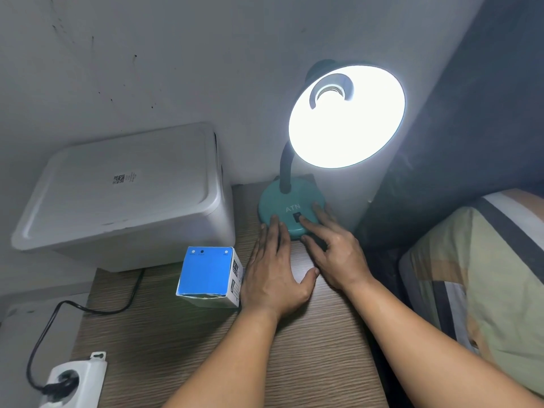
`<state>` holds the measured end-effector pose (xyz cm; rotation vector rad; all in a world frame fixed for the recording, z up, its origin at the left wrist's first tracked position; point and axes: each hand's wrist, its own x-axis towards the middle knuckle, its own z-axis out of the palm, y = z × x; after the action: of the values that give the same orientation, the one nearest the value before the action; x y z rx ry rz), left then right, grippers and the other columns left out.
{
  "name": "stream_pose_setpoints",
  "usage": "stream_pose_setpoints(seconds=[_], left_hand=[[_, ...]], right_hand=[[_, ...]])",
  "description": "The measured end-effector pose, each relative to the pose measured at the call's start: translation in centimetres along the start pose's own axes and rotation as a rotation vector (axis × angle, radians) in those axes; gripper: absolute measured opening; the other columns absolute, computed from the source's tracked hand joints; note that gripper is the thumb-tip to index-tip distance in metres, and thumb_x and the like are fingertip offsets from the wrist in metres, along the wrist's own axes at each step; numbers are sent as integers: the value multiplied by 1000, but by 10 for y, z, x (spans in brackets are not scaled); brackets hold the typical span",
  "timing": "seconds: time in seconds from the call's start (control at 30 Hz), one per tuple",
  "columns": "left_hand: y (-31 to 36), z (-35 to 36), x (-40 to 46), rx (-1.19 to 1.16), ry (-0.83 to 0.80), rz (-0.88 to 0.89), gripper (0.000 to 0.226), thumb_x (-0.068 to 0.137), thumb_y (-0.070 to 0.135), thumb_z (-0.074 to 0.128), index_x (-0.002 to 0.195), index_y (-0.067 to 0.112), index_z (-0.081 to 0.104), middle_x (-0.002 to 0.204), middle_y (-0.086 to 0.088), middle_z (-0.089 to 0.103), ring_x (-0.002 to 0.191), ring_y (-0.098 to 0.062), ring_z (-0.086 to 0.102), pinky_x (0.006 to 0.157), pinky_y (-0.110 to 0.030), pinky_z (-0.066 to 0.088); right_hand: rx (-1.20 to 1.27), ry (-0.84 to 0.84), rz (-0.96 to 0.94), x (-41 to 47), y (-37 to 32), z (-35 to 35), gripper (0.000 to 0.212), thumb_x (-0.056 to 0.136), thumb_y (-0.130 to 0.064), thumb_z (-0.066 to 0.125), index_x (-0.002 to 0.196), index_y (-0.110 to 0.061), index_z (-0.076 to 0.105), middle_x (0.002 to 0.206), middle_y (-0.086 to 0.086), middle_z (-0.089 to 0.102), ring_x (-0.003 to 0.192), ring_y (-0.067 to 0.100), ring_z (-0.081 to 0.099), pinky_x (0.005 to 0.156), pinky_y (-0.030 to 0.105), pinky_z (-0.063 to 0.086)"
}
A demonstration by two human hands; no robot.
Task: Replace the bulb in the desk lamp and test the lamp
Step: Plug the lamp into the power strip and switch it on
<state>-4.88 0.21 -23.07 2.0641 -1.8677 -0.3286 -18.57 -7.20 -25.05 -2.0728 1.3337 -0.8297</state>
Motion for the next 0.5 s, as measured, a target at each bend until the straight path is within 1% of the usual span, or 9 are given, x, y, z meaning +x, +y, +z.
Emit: stream_pose_setpoints(seconds=[0.1,0.27,0.43,0.5], left_hand=[[0,0,0,-5,-7,-3,100,84,69,45,157,17,0,165,-1,-12,152,-18,-9,115,-25,-5],[1,-2,-1,-21,-3,-6,100,85,67,47,157,19,-2,164,1,-13,151,-16,-10,112,-25,-4],[0,1,0,-8,-3,-11,100,84,68,46,157,17,1,165,-1,-7,152,-18,-5,112,-25,-4],[-1,1,-1,-4,-8,-11,99,84,69,45,157,17,1,165,-2,-7,152,-19,-5,113,-25,-4]], right_hand=[[15,7,-18,0,-1,-1,39,92,-33,62,130,-41,57,143,-8,53,133,14,40,104,40,46],[1,-16,-2,0,-1,-1,42,93,-34,61,133,-44,54,144,-7,52,136,16,40,105,42,45],[-9,-13,-1,0,-3,-2,34,92,-33,62,126,-39,61,137,-4,57,128,20,46,100,44,48],[-9,-8,-11,0,-4,-3,33,92,-32,63,125,-37,63,136,-4,59,127,18,45,100,43,48]])
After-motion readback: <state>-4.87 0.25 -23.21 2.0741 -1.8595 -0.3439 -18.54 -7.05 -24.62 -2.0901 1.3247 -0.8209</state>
